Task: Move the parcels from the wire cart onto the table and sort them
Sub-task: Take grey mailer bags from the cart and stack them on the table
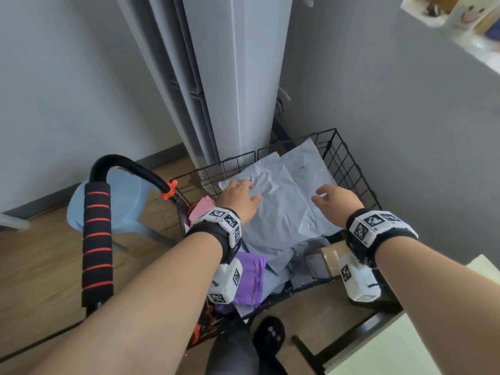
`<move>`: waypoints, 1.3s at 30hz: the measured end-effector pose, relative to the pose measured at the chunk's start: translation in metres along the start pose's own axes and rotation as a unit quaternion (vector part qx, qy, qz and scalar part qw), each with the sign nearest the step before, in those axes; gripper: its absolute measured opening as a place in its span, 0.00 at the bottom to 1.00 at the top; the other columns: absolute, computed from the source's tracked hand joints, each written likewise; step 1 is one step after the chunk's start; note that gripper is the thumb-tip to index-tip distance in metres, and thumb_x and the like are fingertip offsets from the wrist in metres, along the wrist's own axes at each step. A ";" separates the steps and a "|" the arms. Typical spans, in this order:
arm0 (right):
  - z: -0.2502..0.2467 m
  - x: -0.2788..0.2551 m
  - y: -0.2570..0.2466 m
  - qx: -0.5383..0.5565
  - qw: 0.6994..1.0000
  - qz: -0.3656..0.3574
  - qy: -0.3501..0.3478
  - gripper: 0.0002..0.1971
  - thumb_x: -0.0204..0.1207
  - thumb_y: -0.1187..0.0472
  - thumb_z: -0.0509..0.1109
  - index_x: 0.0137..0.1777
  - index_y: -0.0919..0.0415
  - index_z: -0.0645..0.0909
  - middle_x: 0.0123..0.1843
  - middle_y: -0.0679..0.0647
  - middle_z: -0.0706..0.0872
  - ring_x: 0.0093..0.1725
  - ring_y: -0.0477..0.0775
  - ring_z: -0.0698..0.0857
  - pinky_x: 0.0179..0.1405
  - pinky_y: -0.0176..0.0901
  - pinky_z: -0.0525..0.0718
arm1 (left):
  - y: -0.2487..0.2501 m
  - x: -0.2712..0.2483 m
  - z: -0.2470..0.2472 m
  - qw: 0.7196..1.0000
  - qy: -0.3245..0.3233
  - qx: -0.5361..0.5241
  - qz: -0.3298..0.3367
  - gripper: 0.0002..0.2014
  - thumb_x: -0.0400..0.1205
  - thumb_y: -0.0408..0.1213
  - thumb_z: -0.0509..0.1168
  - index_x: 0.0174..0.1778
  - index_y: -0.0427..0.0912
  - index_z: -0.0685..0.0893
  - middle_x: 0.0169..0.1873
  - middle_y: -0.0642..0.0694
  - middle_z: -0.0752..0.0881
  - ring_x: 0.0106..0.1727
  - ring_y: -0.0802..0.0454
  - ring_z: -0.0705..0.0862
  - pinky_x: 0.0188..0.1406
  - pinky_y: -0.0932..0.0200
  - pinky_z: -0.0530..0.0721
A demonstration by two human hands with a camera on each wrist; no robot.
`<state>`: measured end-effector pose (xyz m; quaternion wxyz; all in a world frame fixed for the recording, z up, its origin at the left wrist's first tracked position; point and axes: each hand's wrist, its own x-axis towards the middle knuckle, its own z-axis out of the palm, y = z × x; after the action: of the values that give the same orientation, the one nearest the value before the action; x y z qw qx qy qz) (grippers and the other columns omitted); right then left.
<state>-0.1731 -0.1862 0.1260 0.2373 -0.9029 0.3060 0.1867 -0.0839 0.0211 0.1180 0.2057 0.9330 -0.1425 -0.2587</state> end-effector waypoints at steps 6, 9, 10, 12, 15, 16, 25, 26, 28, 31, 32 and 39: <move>0.025 0.036 -0.002 0.002 0.999 0.032 -0.034 0.19 0.83 0.50 0.60 0.71 0.55 0.74 0.61 0.57 0.86 0.51 0.57 0.82 0.48 0.43 0.77 | -0.015 0.041 0.018 0.999 -0.040 -0.026 -0.004 0.22 0.84 0.48 0.60 0.74 0.46 0.72 0.73 0.41 0.72 0.73 0.42 0.73 0.72 0.47 0.72; 0.039 0.055 -0.006 0.004 0.998 0.035 -0.056 0.20 0.83 0.51 0.60 0.72 0.55 0.73 0.62 0.57 0.85 0.55 0.59 0.83 0.52 0.45 0.79 | -0.023 0.063 0.029 0.997 -0.066 -0.028 -0.009 0.23 0.84 0.48 0.60 0.74 0.45 0.71 0.73 0.40 0.72 0.74 0.42 0.72 0.73 0.46 0.72; 0.044 0.061 -0.007 0.006 0.998 0.035 -0.060 0.20 0.82 0.51 0.60 0.72 0.55 0.73 0.62 0.57 0.85 0.56 0.59 0.83 0.53 0.46 0.80 | -0.026 0.070 0.034 0.997 -0.077 -0.026 -0.011 0.23 0.84 0.48 0.60 0.74 0.44 0.71 0.73 0.40 0.72 0.74 0.42 0.72 0.73 0.47 0.71; 0.054 0.074 -0.007 0.008 0.997 0.035 -0.069 0.20 0.82 0.51 0.60 0.72 0.55 0.73 0.62 0.56 0.85 0.57 0.59 0.83 0.57 0.48 0.81 | -0.031 0.081 0.044 0.995 -0.095 -0.024 -0.015 0.23 0.84 0.47 0.60 0.74 0.44 0.71 0.73 0.39 0.72 0.73 0.41 0.73 0.72 0.47 0.72; 0.070 0.090 -0.001 0.011 0.996 0.044 -0.082 0.20 0.82 0.51 0.61 0.72 0.56 0.73 0.63 0.57 0.85 0.59 0.61 0.84 0.61 0.50 0.81 | -0.037 0.097 0.059 0.994 -0.111 -0.019 -0.018 0.22 0.84 0.47 0.60 0.74 0.44 0.72 0.73 0.39 0.72 0.71 0.40 0.75 0.70 0.49 0.74; 0.075 0.095 0.001 0.011 0.995 0.050 -0.086 0.20 0.82 0.52 0.61 0.72 0.56 0.73 0.64 0.57 0.85 0.60 0.61 0.83 0.62 0.50 0.80 | -0.040 0.103 0.064 0.993 -0.115 -0.016 -0.019 0.22 0.84 0.47 0.59 0.74 0.44 0.72 0.73 0.39 0.72 0.70 0.41 0.75 0.69 0.49 0.74; 0.110 0.132 0.023 -0.004 0.993 0.082 -0.086 0.25 0.83 0.54 0.62 0.78 0.59 0.66 0.74 0.62 0.73 0.67 0.65 0.78 0.63 0.50 0.76 | -0.060 0.139 0.096 0.988 -0.148 -0.009 -0.048 0.22 0.84 0.48 0.59 0.74 0.45 0.71 0.73 0.40 0.72 0.71 0.40 0.75 0.70 0.50 0.72; 0.112 0.135 0.024 0.001 0.993 0.085 -0.087 0.26 0.82 0.54 0.62 0.79 0.59 0.65 0.74 0.62 0.73 0.68 0.65 0.78 0.63 0.50 0.76 | -0.062 0.142 0.099 0.988 -0.148 -0.007 -0.048 0.22 0.84 0.48 0.60 0.74 0.45 0.71 0.73 0.40 0.72 0.71 0.40 0.75 0.70 0.50 0.72; 0.116 0.140 0.025 0.009 0.992 0.089 -0.085 0.27 0.81 0.55 0.63 0.79 0.58 0.65 0.73 0.62 0.73 0.67 0.65 0.78 0.62 0.50 0.77 | -0.064 0.149 0.101 0.988 -0.145 -0.004 -0.044 0.22 0.84 0.47 0.60 0.74 0.45 0.71 0.73 0.40 0.72 0.71 0.40 0.75 0.69 0.51 0.72; 0.117 0.147 0.026 0.022 0.991 0.103 -0.081 0.27 0.81 0.55 0.64 0.78 0.58 0.64 0.72 0.62 0.75 0.64 0.66 0.79 0.61 0.52 0.80 | -0.064 0.156 0.104 0.989 -0.139 -0.008 -0.039 0.22 0.84 0.47 0.60 0.74 0.44 0.71 0.72 0.39 0.72 0.71 0.40 0.74 0.69 0.51 0.72; 0.117 0.148 0.025 0.032 0.990 0.109 -0.079 0.27 0.80 0.55 0.64 0.78 0.58 0.64 0.72 0.62 0.75 0.65 0.66 0.79 0.61 0.53 0.81 | -0.065 0.156 0.106 0.989 -0.139 -0.008 -0.039 0.22 0.84 0.47 0.60 0.74 0.44 0.71 0.72 0.39 0.72 0.71 0.40 0.74 0.69 0.51 0.72; 0.106 0.143 0.016 0.087 0.988 0.107 -0.074 0.08 0.75 0.56 0.71 0.43 0.62 0.83 0.35 0.55 0.83 0.35 0.54 0.81 0.32 0.40 0.76 | -0.061 0.149 0.109 0.989 -0.143 -0.015 -0.043 0.22 0.84 0.48 0.60 0.73 0.44 0.72 0.72 0.40 0.73 0.72 0.40 0.73 0.71 0.47 0.72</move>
<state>-0.0973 -0.2059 -0.0344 0.3151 -0.8247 0.3976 0.2499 -0.0104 -0.0150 -0.0581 0.1862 0.8882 -0.1266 -0.4005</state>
